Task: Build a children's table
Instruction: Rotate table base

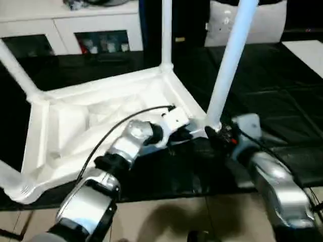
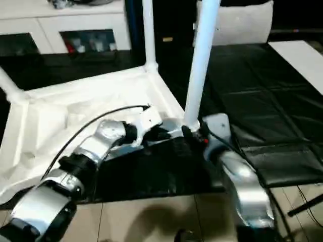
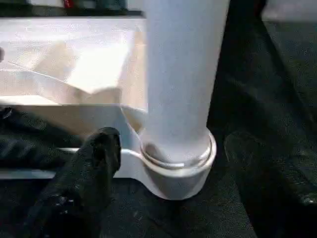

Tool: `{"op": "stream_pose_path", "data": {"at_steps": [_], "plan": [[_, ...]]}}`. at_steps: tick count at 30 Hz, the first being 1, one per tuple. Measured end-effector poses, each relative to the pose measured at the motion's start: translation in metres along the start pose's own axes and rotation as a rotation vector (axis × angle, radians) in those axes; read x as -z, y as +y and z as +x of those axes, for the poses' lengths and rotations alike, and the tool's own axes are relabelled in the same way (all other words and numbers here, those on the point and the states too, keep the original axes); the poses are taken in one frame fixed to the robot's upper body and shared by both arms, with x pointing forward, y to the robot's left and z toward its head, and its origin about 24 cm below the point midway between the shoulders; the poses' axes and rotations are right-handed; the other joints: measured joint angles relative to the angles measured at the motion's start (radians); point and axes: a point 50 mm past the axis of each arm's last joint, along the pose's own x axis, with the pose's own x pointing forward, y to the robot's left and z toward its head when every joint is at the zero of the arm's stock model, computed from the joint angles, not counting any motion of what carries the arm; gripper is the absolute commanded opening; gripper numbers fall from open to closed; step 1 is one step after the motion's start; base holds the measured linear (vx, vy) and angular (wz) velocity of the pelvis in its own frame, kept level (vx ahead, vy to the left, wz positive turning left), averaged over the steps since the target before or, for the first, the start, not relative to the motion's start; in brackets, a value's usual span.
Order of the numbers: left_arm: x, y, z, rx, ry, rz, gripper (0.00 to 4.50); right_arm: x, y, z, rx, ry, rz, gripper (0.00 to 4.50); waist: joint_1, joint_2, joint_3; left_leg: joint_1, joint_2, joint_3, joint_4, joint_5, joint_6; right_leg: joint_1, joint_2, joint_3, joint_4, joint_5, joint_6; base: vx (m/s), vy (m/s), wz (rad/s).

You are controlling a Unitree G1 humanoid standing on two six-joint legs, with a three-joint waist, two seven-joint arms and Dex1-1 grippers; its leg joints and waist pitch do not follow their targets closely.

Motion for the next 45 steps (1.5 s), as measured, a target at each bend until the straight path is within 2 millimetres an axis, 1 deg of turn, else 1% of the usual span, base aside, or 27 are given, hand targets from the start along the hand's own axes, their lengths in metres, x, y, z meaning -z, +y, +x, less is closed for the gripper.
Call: {"op": "stream_pose_path", "data": {"at_steps": [1,2,3,5,7,8,9,11,12,13,14,15,18,19,20,21,23,24,26,28,30,33,38,40,41,42,45], "plan": [[-0.004,0.001,-0.002,-0.006,-0.025,0.010,0.90,-0.003,0.002,-0.001,-0.028,-0.008,0.004,4.13,0.000,-0.001,0.000,0.003,0.000,0.001,0.000,0.000,0.000,0.001,0.000,0.001,0.000,0.000,0.000,0.000,0.000,0.00],[-0.008,0.002,-0.003,-0.013,-0.047,0.021,0.90,-0.007,0.005,-0.003,-0.067,-0.015,-0.002,4.13,0.000,-0.002,0.000,0.006,0.000,0.002,0.000,0.000,-0.001,0.004,0.000,0.002,0.000,0.000,0.000,0.000,0.000,0.00],[-0.011,0.003,-0.006,-0.020,-0.069,0.023,0.96,-0.011,0.009,-0.004,-0.109,-0.022,-0.019,4.25,0.000,-0.003,0.001,0.011,0.000,0.003,0.000,-0.002,-0.004,0.009,0.001,0.002,0.000,0.000,0.000,0.000,0.000,0.00],[-0.011,0.001,-0.010,-0.013,-0.086,0.021,0.98,-0.014,0.015,-0.004,-0.151,-0.031,-0.035,4.44,-0.003,-0.005,0.001,0.018,0.000,0.003,-0.001,-0.003,-0.006,0.018,0.002,0.000,-0.005,0.000,0.001,0.000,0.000,0.00],[-0.004,0.001,-0.023,-0.018,-0.075,0.013,0.98,-0.015,0.020,-0.002,-0.192,-0.034,-0.028,4.44,-0.011,-0.006,0.002,0.020,0.000,0.002,-0.001,-0.003,-0.006,0.020,0.003,-0.002,-0.008,-0.001,0.001,0.000,0.000,0.00],[0.002,0.002,-0.032,-0.031,-0.050,0.011,0.98,-0.015,0.023,-0.001,-0.205,-0.035,-0.027,4.44,-0.018,-0.006,0.002,0.019,0.000,0.001,-0.002,-0.003,-0.006,0.020,0.003,-0.003,-0.009,-0.001,0.001,0.000,0.000,0.00],[0.013,0.003,-0.050,-0.048,-0.002,0.014,0.98,-0.017,0.027,0.003,-0.218,-0.044,-0.028,4.44,-0.029,-0.006,0.002,0.020,0.000,-0.002,-0.002,-0.003,-0.006,0.018,0.003,-0.003,-0.009,-0.001,0.001,0.000,0.000,0.00],[0.026,0.006,-0.069,-0.069,0.059,-0.015,0.98,-0.020,0.026,0.005,-0.219,-0.052,-0.035,4.44,-0.036,-0.006,0.002,0.018,0.000,-0.006,-0.002,-0.003,-0.007,0.020,0.004,-0.006,-0.013,-0.001,0.001,0.000,0.000,0.00],[0.031,0.005,-0.081,-0.079,0.082,-0.028,0.98,-0.023,0.028,0.008,-0.229,-0.059,-0.040,4.44,-0.040,-0.006,0.002,0.020,0.000,-0.005,-0.005,-0.003,-0.007,0.020,0.004,-0.007,-0.018,-0.001,0.001,0.000,0.000,0.00],[0.035,0.001,-0.091,-0.071,0.101,-0.034,0.98,-0.025,0.030,0.012,-0.243,-0.064,-0.044,4.44,-0.044,-0.006,0.002,0.020,0.000,-0.005,-0.007,-0.003,-0.007,0.020,0.003,-0.006,-0.020,-0.001,0.001,0.000,0.000,0.00],[0.037,-0.003,-0.097,-0.058,0.112,-0.045,0.98,-0.027,0.030,0.013,-0.246,-0.066,-0.048,4.44,-0.044,-0.006,0.002,0.015,0.000,-0.006,-0.007,-0.002,-0.009,0.021,0.003,-0.005,-0.020,-0.001,0.001,0.000,0.000,0.00],[0.040,-0.009,-0.111,-0.051,0.127,-0.064,0.98,-0.028,0.035,0.020,-0.272,-0.060,-0.045,4.44,-0.049,-0.007,0.002,0.015,0.000,-0.006,-0.007,-0.002,-0.009,0.021,0.003,-0.003,-0.020,-0.001,0.001,0.000,0.000,0.00],[0.042,-0.028,-0.139,-0.005,0.165,-0.126,0.98,-0.024,0.036,0.034,-0.297,-0.012,-0.055,4.44,-0.046,-0.009,0.001,0.016,0.000,-0.006,-0.007,-0.001,-0.010,0.020,0.003,0.003,-0.015,0.000,0.000,0.000,0.000,0.00],[0.042,-0.034,-0.145,0.005,0.177,-0.145,0.98,-0.023,0.036,0.039,-0.304,0.009,-0.064,4.44,-0.045,-0.009,0.001,0.017,-0.002,-0.005,-0.007,-0.002,-0.011,0.020,0.003,0.006,-0.013,0.000,0.000,0.000,0.000,0.00],[0.041,-0.037,-0.147,0.018,0.178,-0.158,0.98,-0.021,0.036,0.041,-0.304,0.023,-0.068,4.44,-0.036,-0.009,0.001,0.017,-0.003,-0.003,-0.007,-0.002,-0.012,0.020,0.003,0.007,-0.012,0.000,0.000,0.000,0.000,0.00],[0.041,-0.044,-0.152,0.020,0.198,-0.179,0.98,-0.019,0.039,0.047,-0.325,0.044,-0.071,4.44,-0.030,-0.009,0.001,0.023,-0.004,-0.001,-0.007,-0.003,-0.012,0.018,0.004,0.013,-0.005,0.000,0.000,0.059,0.000,0.08],[0.046,-0.054,-0.156,0.016,0.239,-0.216,0.98,-0.016,0.042,0.056,-0.340,0.064,-0.083,4.44,-0.018,-0.010,0.001,0.023,-0.004,0.001,-0.009,-0.004,-0.015,0.016,0.006,0.022,0.003,-0.004,0.004,0.030,0.000,0.04],[0.050,-0.058,-0.158,0.006,0.266,-0.236,0.98,-0.017,0.042,0.060,-0.335,0.067,-0.089,4.44,-0.011,-0.010,0.001,0.023,-0.004,0.001,-0.010,-0.004,-0.015,0.015,0.007,0.023,0.004,-0.006,0.004,0.000,0.000,0.00],[0.058,-0.062,-0.161,-0.040,0.321,-0.261,0.98,-0.017,0.041,0.070,-0.302,0.075,-0.086,4.44,-0.009,-0.009,0.001,0.025,-0.001,0.002,-0.011,-0.004,-0.015,0.015,0.012,0.025,0.005,-0.006,0.003,0.000,0.000,0.00],[0.065,-0.062,-0.164,-0.121,0.373,-0.271,0.98,-0.016,0.038,0.079,-0.228,0.085,-0.098,4.44,-0.007,-0.011,0.002,0.026,0.000,0.002,-0.011,-0.003,-0.016,0.016,0.017,0.030,0.006,-0.006,0.003,0.000,0.000,0.00],[0.069,-0.057,-0.166,-0.203,0.411,-0.259,0.98,-0.014,0.033,0.087,-0.130,0.100,-0.117,4.44,0.000,-0.011,0.002,0.028,0.000,0.001,-0.010,-0.002,-0.019,0.016,0.019,0.033,0.008,-0.006,0.003,0.000,0.000,0.00],[0.074,-0.053,-0.168,-0.270,0.443,-0.260,0.98,-0.010,0.018,0.089,-0.019,0.112,-0.116,4.44,0.012,-0.011,0.002,0.031,0.000,0.001,-0.009,-0.001,-0.019,0.016,0.020,0.036,0.008,-0.006,0.003,0.000,0.000,0.00],[0.076,-0.047,-0.161,-0.320,0.430,-0.272,0.98,-0.010,-0.001,0.087,0.075,0.107,-0.109,4.44,0.019,-0.011,0.002,0.029,-0.002,0.003,-0.007,-0.001,-0.019,0.016,0.021,0.044,0.009,-0.006,0.003,0.000,0.000,0.00],[0.073,-0.042,-0.159,-0.369,0.427,-0.250,0.98,-0.012,-0.015,0.086,0.118,0.107,-0.114,4.44,0.023,-0.012,0.003,0.029,-0.002,0.003,-0.007,-0.001,-0.019,0.016,0.022,0.046,0.009,-0.006,0.003,0.000,0.000,0.00],[0.072,-0.039,-0.156,-0.392,0.414,-0.241,0.98,-0.013,-0.027,0.083,0.147,0.108,-0.122,4.44,0.030,-0.010,0.004,0.028,-0.002,0.003,-0.006,-0.001,-0.019,0.016,0.022,0.047,0.010,-0.006,0.003,0.000,0.000,0.00],[0.069,-0.035,-0.152,-0.423,0.397,-0.225,0.98,-0.014,-0.043,0.079,0.193,0.111,-0.131,4.44,0.039,-0.010,0.004,0.028,-0.003,0.005,-0.007,-0.001,-0.019,0.016,0.022,0.049,0.010,-0.006,0.003,0.000,0.000,0.00],[0.068,-0.032,-0.149,-0.482,0.386,-0.195,0.98,-0.018,-0.077,0.069,0.317,0.109,-0.140,4.44,0.045,-0.010,0.004,0.027,-0.002,0.007,-0.006,-0.001,-0.019,0.016,0.021,0.053,0.013,-0.008,0.005,0.000,0.000,0.00]]}}
